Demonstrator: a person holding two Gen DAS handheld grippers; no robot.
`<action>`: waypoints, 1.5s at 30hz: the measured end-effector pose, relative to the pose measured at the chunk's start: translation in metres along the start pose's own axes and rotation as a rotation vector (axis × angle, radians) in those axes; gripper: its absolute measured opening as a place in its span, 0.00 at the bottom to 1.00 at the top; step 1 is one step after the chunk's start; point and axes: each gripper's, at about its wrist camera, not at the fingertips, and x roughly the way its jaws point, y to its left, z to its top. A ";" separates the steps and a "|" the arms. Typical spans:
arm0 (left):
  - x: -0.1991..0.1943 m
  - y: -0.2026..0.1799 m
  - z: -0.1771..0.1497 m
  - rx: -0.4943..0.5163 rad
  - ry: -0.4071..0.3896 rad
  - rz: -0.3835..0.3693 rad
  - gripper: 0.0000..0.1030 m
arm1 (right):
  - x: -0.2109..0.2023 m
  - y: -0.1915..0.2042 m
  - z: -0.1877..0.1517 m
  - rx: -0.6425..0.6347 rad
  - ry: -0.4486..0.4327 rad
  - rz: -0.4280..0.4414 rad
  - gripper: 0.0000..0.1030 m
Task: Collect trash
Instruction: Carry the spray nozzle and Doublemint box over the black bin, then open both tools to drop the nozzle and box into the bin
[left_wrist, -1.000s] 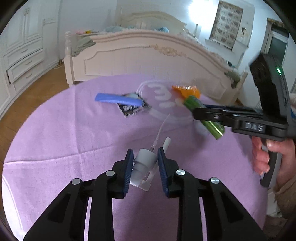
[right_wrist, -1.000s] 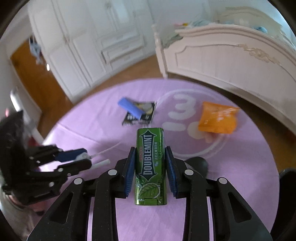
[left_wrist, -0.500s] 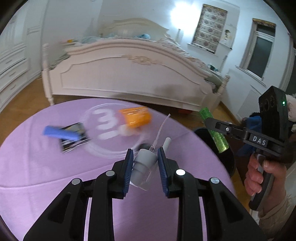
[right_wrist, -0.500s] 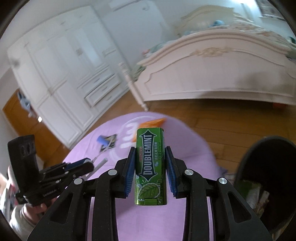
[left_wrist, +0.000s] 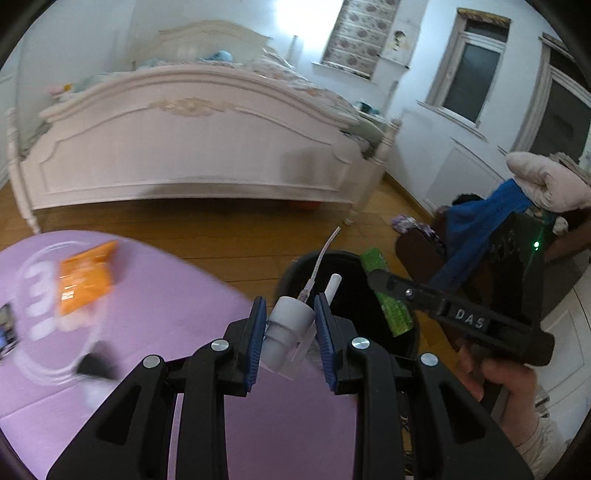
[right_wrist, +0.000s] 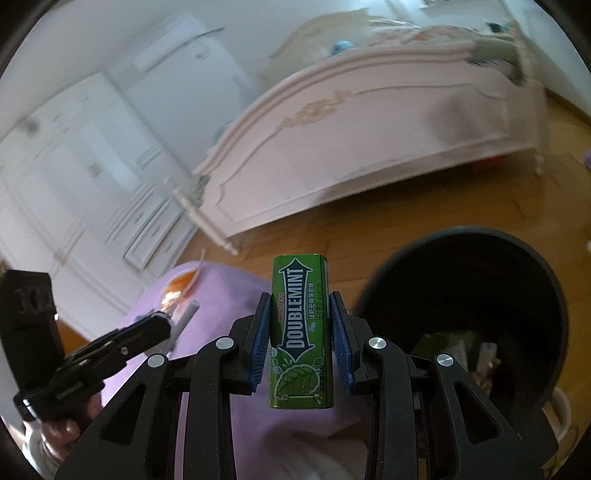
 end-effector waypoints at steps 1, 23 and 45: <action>0.007 -0.006 0.001 0.004 0.007 -0.009 0.26 | -0.002 -0.009 -0.001 0.014 -0.004 -0.010 0.31; 0.110 -0.074 0.008 0.069 0.166 -0.071 0.26 | -0.002 -0.114 -0.024 0.190 0.012 -0.087 0.31; 0.063 -0.059 0.011 0.016 0.032 -0.015 0.84 | -0.010 -0.093 -0.028 0.173 0.009 -0.102 0.52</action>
